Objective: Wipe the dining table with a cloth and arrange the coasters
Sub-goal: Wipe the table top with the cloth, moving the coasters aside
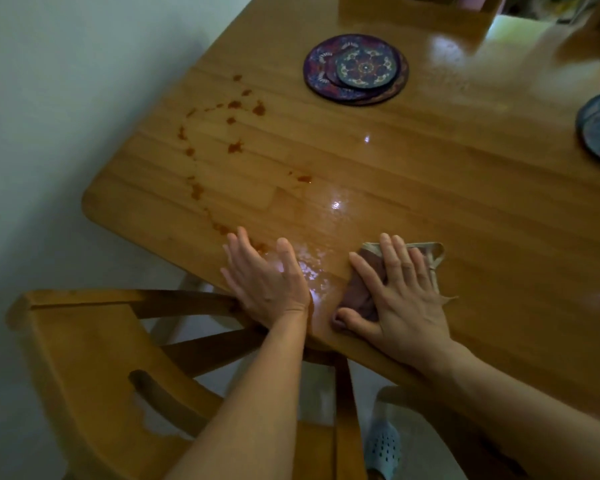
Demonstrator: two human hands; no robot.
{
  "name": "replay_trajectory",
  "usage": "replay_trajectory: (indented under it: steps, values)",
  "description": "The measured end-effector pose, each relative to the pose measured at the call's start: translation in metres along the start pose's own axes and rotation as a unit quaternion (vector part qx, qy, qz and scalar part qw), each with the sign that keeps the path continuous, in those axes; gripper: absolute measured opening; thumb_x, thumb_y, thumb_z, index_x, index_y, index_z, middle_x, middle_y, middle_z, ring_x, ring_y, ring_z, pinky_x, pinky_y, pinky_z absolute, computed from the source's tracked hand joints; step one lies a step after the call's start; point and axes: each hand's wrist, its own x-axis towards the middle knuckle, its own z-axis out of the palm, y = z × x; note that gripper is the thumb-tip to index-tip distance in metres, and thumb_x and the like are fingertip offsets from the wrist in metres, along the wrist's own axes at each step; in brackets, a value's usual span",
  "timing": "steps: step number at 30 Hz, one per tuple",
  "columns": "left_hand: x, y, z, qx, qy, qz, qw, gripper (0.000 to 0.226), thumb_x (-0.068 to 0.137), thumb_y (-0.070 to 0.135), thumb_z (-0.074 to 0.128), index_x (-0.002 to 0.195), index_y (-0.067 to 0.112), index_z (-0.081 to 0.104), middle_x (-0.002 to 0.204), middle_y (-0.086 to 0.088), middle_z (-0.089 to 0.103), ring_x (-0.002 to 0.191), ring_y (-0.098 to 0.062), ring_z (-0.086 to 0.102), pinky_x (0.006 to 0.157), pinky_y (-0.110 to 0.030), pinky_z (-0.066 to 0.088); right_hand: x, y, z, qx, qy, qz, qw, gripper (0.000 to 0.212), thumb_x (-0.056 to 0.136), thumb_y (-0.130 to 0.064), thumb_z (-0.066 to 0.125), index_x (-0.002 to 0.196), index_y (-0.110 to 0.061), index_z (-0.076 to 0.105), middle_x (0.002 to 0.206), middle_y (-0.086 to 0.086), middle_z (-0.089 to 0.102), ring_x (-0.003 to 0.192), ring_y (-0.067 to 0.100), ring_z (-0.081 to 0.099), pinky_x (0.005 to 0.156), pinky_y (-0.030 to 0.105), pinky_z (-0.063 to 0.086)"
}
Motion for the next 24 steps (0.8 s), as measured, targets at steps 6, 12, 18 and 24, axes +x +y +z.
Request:
replay_trajectory:
  steps: [6, 12, 18, 24]
  values:
    - [0.012, 0.008, -0.014, -0.077, -0.034, -0.079, 0.993, 0.079, 0.083, 0.060, 0.024, 0.149, 0.019, 0.031, 0.157, -0.001, 0.029, 0.145, -0.016, 0.025, 0.118, -0.037, 0.009, 0.051, -0.042, 0.009, 0.013, -0.006, -0.028, 1.000, 0.081, 0.081, -0.078, 0.033, 0.150, -0.035, 0.031, 0.161, 0.016, 0.015, 0.150, 0.031, 0.008, 0.120, 0.050, 0.012]
    - [0.127, -0.007, -0.046, -0.111, 0.010, -0.093, 0.989, 0.051, 0.099, 0.041, 0.032, 0.144, 0.018, 0.039, 0.153, -0.004, 0.031, 0.138, -0.023, 0.034, 0.110, -0.041, 0.023, 0.062, -0.059, 0.008, 0.009, -0.003, 0.017, 1.000, 0.082, 0.080, -0.081, 0.030, 0.150, -0.038, 0.029, 0.161, 0.014, 0.016, 0.150, 0.030, 0.007, 0.121, 0.048, 0.009]
    - [0.235, -0.071, -0.055, 0.064, -0.078, 0.033, 0.994, 0.051, 0.104, 0.039, 0.024, 0.149, 0.018, 0.033, 0.161, -0.003, 0.020, 0.147, -0.020, 0.019, 0.119, -0.044, 0.006, 0.092, -0.102, 0.014, 0.014, -0.008, 0.030, 0.999, 0.086, 0.079, -0.083, 0.024, 0.152, -0.036, 0.027, 0.163, 0.014, 0.010, 0.151, 0.028, 0.000, 0.121, 0.046, 0.003]
    - [0.240, -0.090, -0.033, 0.144, -0.099, 0.132, 0.976, 0.060, 0.099, 0.050, 0.024, 0.149, 0.018, 0.032, 0.161, -0.002, 0.021, 0.150, -0.019, 0.008, 0.120, -0.044, -0.001, 0.135, -0.131, 0.019, 0.045, 0.003, 0.008, 0.999, 0.080, 0.083, -0.082, 0.015, 0.150, -0.040, 0.029, 0.163, 0.009, 0.012, 0.151, 0.024, 0.002, 0.121, 0.047, 0.006]
